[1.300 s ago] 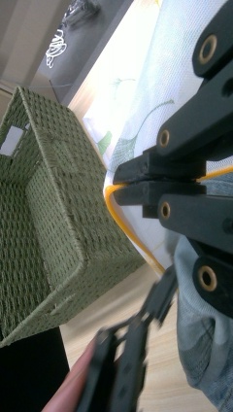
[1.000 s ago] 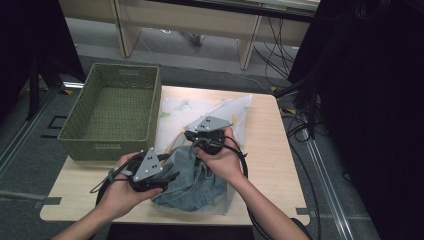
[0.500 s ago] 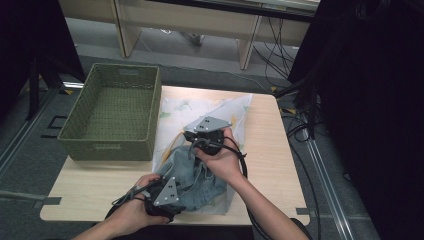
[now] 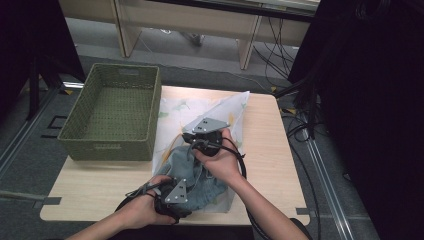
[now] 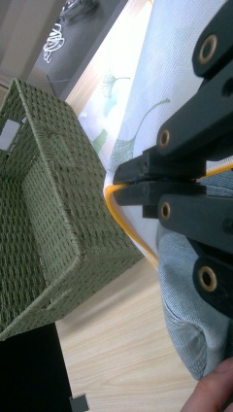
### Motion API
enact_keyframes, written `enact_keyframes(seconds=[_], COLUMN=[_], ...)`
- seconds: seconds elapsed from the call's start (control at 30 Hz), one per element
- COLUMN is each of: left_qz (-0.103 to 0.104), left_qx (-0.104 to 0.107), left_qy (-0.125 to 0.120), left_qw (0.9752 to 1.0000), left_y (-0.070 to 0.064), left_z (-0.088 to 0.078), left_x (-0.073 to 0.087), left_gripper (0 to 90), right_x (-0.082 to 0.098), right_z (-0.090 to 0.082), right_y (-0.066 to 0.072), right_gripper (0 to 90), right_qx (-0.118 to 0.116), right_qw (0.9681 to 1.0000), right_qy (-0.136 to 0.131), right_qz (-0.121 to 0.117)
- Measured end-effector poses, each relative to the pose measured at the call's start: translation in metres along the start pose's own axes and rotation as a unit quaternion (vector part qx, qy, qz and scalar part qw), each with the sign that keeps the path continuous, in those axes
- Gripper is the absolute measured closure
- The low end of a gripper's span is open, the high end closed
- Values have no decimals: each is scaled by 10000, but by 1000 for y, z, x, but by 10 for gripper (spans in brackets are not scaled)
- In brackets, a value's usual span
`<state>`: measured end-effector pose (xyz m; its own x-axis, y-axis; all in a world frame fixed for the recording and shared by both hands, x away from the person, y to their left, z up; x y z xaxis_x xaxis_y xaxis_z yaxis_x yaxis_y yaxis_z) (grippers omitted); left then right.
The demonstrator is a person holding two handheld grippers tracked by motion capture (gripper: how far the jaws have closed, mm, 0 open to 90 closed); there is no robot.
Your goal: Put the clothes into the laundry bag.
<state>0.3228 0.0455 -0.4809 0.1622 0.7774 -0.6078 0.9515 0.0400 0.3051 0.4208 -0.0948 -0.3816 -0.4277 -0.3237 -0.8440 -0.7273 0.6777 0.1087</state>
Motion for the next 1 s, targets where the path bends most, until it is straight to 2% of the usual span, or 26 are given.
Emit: enact_keyframes(seconds=[0.1, 0.3, 0.43, 0.47, 0.5, 0.7, 0.8, 1.0], left_qz=[-102, 108, 154, 171, 174, -12, -207, -436], left_qx=[81, 250, 228, 202, 150, 21, -82, -360], left_qy=[-4, 139, 255, 273, 274, 190, -16, -246], left_qw=[9999, 9995, 9993, 9993, 9994, 9998, 9998, 9981], left_y=[3, 4, 5, 5, 6, 8, 13, 23], left_z=[3, 10, 12, 11, 11, 3, -7, -25], left_x=[2, 4, 2, 1, 1, -3, -8, -13], left_gripper=[382, 533, 611, 640, 663, 729, 741, 752], right_x=[0, 2, 1, 1, 1, 0, -1, -3], right_z=[0, 2, 1, 1, 1, -1, -2, -3], right_y=[0, 1, 2, 2, 2, 2, 2, 2], right_gripper=[900, 900, 900, 900, 900, 900, 900, 900], right_qx=[-9, -26, -16, -9, -30, -20, -21, -31], right_qw=[10000, 10000, 10000, 10000, 10000, 10000, 10000, 10000], right_qy=[14, 63, 52, 73, 60, 36, 3, -29], right_qz=[-37, -67, -55, 47, -15, -40, -25, -74])
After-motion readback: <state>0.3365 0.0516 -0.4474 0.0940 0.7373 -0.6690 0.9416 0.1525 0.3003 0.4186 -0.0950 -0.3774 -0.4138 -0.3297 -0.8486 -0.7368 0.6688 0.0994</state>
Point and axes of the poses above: each handheld gripper's, and its own axes: z roughly forward along the jaws, x roughly out of its underside, y roughly to its left, the point moved 1 cm from there along z, roughly forward along the jaws, and after that the axes turned 14 degrees about z, right-handed, at the moved point
